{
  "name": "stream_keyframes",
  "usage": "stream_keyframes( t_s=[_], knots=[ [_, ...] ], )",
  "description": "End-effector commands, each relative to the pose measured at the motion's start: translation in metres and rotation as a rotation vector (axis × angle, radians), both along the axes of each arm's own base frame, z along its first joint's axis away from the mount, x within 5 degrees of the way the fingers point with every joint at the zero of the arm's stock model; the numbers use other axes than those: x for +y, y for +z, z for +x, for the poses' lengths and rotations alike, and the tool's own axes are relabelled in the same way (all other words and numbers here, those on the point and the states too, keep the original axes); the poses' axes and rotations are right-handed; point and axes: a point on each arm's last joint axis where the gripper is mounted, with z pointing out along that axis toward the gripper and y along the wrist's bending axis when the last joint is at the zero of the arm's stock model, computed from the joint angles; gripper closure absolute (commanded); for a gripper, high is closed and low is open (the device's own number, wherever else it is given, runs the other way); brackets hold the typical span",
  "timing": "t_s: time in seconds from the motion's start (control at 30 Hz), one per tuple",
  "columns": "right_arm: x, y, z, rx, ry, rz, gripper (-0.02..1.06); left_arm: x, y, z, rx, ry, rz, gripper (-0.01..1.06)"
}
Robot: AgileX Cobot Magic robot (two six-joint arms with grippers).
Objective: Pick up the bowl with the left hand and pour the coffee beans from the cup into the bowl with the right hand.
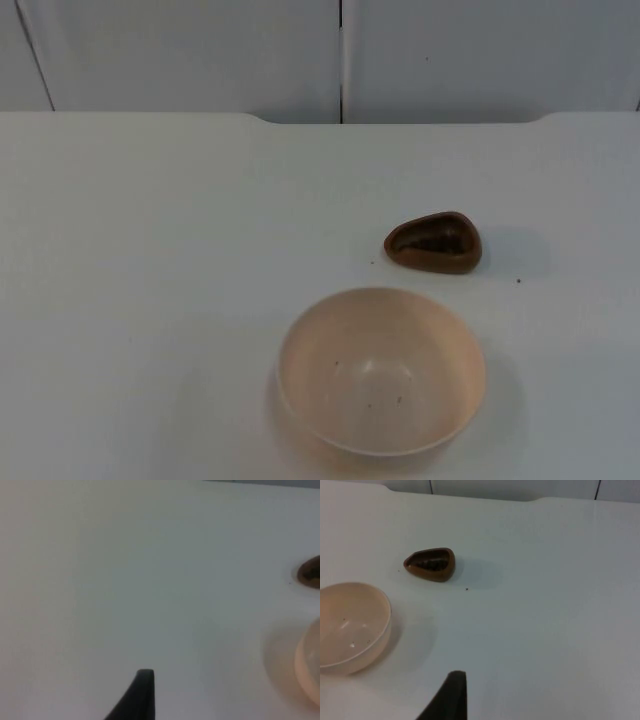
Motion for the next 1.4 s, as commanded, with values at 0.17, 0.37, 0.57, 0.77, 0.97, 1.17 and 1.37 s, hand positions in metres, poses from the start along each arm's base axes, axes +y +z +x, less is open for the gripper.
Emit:
stream_keyframes(
  t_s=[0.17,0.37,0.57,0.77,0.97,1.17,1.37],
  knots=[
    [0.000,-0.001,0.000,-0.002,-0.002,-0.001,-0.01,-0.008,-0.002,0.033,0.030,-0.079,-0.061,0.07],
    [0.000,-0.001,0.000,-0.002,-0.002,-0.001,-0.01,-0.010,-0.001,0.059,0.100,-0.110,-0.057,0.07],
    [0.000,-0.001,0.000,-0.002,-0.002,-0.001,-0.01,-0.009,-0.001,0.089,0.173,-0.121,-0.049,0.07],
    [0.000,-0.001,0.000,-0.002,-0.002,-0.001,-0.01,-0.010,-0.008,0.109,0.237,-0.131,-0.051,0.07],
    [0.000,-0.001,0.000,-0.002,-0.002,-0.001,-0.01,-0.013,-0.015,0.126,0.300,-0.161,-0.075,0.07],
    [0.000,-0.001,0.000,-0.002,-0.002,-0.001,-0.01,-0.019,-0.022,0.133,0.340,-0.197,-0.136,0.08],
    [0.000,-0.001,0.000,-0.002,-0.002,-0.001,-0.01,-0.023,-0.026,0.138,0.364,-0.211,-0.188,0.09]
  ],
)
